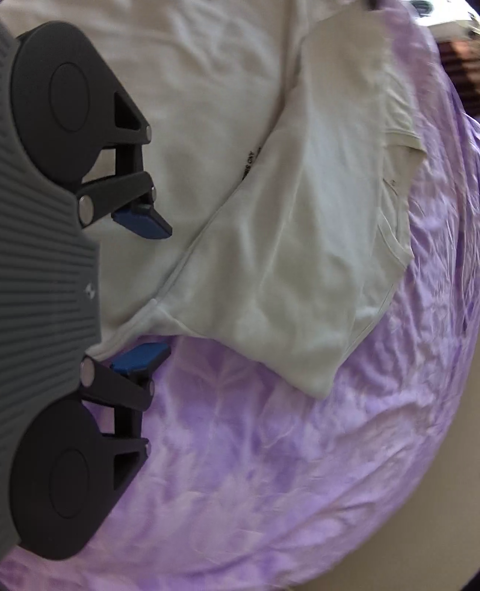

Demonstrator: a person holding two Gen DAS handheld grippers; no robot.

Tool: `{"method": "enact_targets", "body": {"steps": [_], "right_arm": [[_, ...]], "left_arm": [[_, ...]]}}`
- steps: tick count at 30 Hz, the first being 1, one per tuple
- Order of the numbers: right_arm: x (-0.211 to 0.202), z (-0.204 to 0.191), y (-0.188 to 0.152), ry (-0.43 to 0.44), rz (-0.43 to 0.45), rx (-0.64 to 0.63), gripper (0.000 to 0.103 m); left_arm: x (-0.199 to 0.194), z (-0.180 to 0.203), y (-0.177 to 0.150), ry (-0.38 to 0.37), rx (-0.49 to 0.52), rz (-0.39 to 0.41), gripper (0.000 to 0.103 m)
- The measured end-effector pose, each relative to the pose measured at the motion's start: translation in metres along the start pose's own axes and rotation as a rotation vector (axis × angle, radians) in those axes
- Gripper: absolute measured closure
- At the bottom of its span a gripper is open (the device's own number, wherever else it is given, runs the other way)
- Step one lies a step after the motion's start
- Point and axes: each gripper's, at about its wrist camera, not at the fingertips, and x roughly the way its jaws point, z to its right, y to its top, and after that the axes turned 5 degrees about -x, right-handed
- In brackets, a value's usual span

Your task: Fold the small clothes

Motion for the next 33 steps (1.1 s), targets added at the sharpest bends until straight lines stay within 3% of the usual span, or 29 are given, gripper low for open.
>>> {"method": "enact_targets", "body": {"steps": [3,5,8,11,14,18,20,23,26,30,33], "right_arm": [[-0.001,0.006,0.006,-0.034,0.011,0.017,0.099],[-0.012,0.024,0.006,-0.033,0.028,0.105,0.099],[-0.02,0.048,-0.001,-0.037,0.034,0.197,0.1],[-0.007,0.058,-0.013,0.033,-0.016,0.284,0.1],[0.004,0.056,-0.018,0.062,-0.044,0.302,0.1],[0.001,0.056,-0.018,0.069,-0.063,0.305,0.098],[-0.005,0.057,-0.019,0.065,-0.075,0.307,0.093],[-0.02,0.059,-0.025,0.068,-0.07,0.316,0.09],[-0.046,0.065,-0.028,0.082,-0.046,0.327,0.088],[-0.098,0.072,-0.026,0.065,0.018,0.301,0.082],[-0.147,0.078,-0.024,0.052,0.075,0.27,0.081]], "left_arm": [[-0.019,0.008,0.003,0.003,0.016,0.032,0.1],[-0.025,0.008,0.0,0.028,0.036,0.039,0.1],[-0.008,-0.001,-0.015,0.063,0.055,-0.043,0.101],[0.019,-0.013,-0.034,0.126,0.051,-0.101,0.103],[0.034,-0.025,-0.045,0.133,0.021,-0.129,0.103],[0.034,-0.026,-0.045,0.135,0.065,-0.157,0.102],[0.032,-0.026,-0.04,0.145,0.07,-0.187,0.096],[0.021,-0.022,-0.038,0.173,0.096,-0.208,0.095],[-0.002,-0.013,-0.04,0.208,0.186,-0.193,0.093],[-0.052,-0.001,-0.041,0.127,0.266,-0.159,0.093],[-0.097,0.016,-0.047,0.071,0.383,-0.128,0.091]]}}
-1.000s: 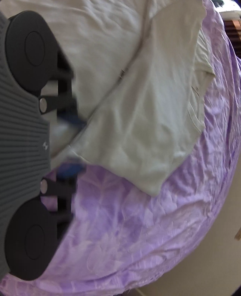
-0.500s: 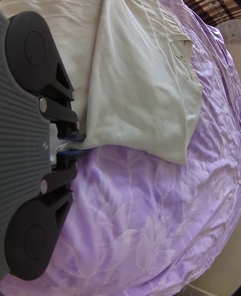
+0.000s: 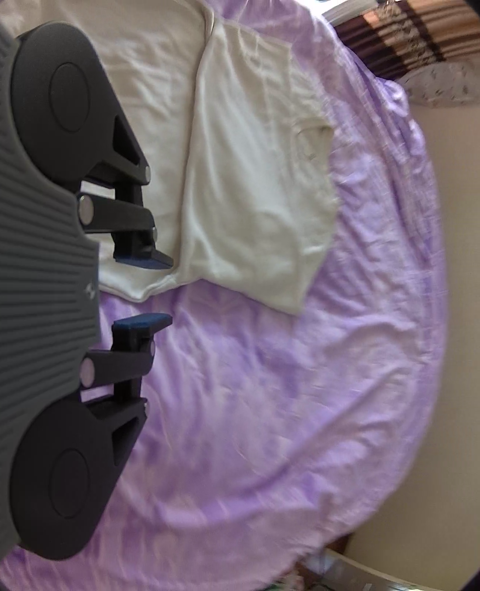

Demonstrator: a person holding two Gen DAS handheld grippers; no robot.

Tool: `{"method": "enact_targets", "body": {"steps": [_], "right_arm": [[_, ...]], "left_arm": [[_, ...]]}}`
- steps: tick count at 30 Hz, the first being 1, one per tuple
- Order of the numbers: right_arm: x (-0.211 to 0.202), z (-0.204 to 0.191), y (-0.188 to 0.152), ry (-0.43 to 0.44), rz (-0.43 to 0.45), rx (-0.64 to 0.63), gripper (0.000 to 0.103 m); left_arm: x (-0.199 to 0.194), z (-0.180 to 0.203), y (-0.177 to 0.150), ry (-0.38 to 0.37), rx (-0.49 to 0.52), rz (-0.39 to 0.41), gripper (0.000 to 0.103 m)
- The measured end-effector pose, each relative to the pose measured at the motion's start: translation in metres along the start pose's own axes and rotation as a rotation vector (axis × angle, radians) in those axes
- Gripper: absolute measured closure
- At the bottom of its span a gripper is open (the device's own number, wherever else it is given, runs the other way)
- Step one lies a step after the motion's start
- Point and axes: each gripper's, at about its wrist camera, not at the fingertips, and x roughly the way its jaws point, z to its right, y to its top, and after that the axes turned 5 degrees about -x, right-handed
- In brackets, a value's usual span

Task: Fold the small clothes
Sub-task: 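Move both open tools to the sweatshirt hem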

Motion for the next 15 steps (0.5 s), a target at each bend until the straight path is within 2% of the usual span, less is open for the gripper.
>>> {"method": "enact_targets", "body": {"steps": [7,10,15], "right_arm": [[-0.126,0.004,-0.005,-0.034,0.1,-0.117,0.08],[-0.17,0.004,-0.019,-0.04,0.096,-0.18,0.08],[-0.222,-0.001,-0.055,-0.065,0.031,-0.298,0.08]], "left_arm": [[-0.091,0.038,-0.039,-0.117,0.258,0.018,0.088],[-0.113,0.051,-0.064,-0.154,0.346,-0.013,0.084],[-0.13,0.07,-0.108,-0.16,0.454,-0.071,0.08]]}}
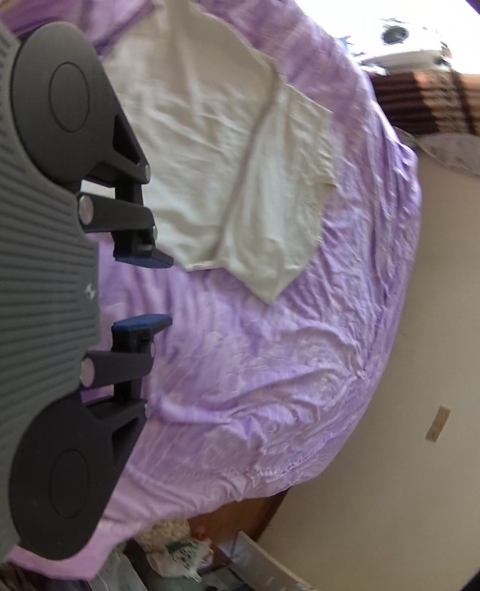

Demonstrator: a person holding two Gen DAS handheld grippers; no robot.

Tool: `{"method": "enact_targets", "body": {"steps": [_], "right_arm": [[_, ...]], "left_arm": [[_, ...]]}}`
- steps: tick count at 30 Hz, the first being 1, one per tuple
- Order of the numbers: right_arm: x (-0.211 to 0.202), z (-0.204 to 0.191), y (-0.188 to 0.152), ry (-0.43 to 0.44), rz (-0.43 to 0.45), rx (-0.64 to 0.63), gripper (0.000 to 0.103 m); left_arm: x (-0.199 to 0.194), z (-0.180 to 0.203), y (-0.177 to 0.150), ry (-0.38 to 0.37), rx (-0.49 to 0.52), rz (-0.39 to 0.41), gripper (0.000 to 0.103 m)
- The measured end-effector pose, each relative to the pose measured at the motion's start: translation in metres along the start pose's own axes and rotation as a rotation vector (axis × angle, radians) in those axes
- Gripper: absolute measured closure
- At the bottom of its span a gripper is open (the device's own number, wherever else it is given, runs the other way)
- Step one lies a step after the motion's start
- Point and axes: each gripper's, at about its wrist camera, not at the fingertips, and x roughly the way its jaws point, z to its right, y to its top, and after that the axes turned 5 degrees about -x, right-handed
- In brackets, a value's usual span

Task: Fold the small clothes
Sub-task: 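Move both open tools to the sweatshirt hem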

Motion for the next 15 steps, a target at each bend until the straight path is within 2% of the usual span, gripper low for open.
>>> {"method": "enact_targets", "body": {"steps": [2,4,6,11,13,15], "right_arm": [[-0.016,-0.007,-0.013,-0.002,-0.033,-0.048,0.08],[-0.026,-0.017,-0.026,0.032,-0.061,-0.102,0.079],[-0.028,-0.033,-0.04,0.07,-0.079,-0.155,0.071],[0.018,-0.099,-0.079,0.189,-0.152,-0.311,0.069],[0.041,-0.125,-0.094,0.187,-0.196,-0.414,0.069],[0.056,-0.143,-0.105,0.144,-0.228,-0.521,0.069]], "left_arm": [[0.001,0.007,-0.012,-0.006,0.017,-0.029,0.073],[0.003,0.014,-0.024,-0.001,0.052,-0.051,0.07],[0.005,0.022,-0.035,-0.006,0.098,-0.069,0.069],[0.01,0.037,-0.057,-0.04,0.153,-0.109,0.065],[0.011,0.04,-0.063,-0.043,0.16,-0.125,0.064],[0.013,0.041,-0.069,-0.039,0.161,-0.14,0.063]]}}
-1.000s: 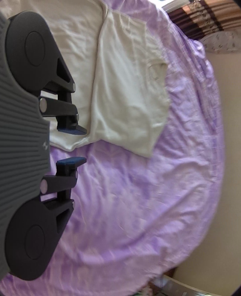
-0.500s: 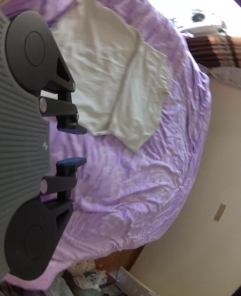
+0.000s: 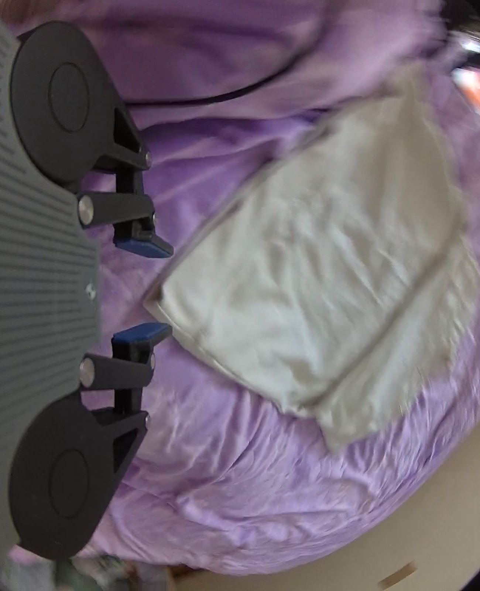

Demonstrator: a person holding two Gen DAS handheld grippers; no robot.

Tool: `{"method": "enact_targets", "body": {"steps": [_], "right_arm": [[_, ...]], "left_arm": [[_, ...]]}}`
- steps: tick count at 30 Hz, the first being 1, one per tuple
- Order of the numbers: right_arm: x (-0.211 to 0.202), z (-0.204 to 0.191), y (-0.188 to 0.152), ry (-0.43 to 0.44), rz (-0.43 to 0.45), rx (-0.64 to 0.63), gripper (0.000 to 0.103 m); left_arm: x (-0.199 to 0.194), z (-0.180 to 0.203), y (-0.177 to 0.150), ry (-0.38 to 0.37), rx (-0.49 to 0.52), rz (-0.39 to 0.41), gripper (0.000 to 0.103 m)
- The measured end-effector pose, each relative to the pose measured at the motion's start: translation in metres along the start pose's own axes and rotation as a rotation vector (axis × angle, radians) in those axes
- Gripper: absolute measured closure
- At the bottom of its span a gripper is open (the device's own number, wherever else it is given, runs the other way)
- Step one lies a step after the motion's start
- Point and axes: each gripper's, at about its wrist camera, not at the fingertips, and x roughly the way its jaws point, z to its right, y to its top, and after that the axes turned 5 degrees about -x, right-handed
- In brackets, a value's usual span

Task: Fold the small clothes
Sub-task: 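Move both open tools to the sweatshirt hem, then grasp the hem corners with the right tool while the left tool grasps the hem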

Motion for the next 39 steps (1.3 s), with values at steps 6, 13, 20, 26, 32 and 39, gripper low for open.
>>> {"method": "enact_targets", "body": {"steps": [6,13,20,26,32,39], "right_arm": [[0.018,-0.006,0.004,-0.133,-0.052,-0.121,0.069],[0.029,-0.017,0.005,-0.193,-0.107,-0.267,0.069],[0.025,-0.032,0.011,-0.241,-0.042,-0.335,0.097],[0.011,-0.023,0.013,-0.23,0.01,-0.285,0.103],[0.005,0.005,-0.006,-0.127,0.007,-0.112,0.103],[0.009,-0.013,-0.01,-0.103,-0.006,-0.198,0.093]], "left_arm": [[0.008,-0.008,-0.004,0.018,-0.036,-0.014,0.063],[0.009,-0.012,-0.002,0.018,-0.043,-0.003,0.063],[0.009,-0.012,-0.003,0.018,-0.045,-0.004,0.063],[0.01,-0.009,-0.004,0.004,-0.038,-0.01,0.063],[0.015,0.0,-0.003,-0.028,0.027,-0.039,0.053],[0.03,0.029,-0.006,0.029,0.263,-0.114,0.041]]}}
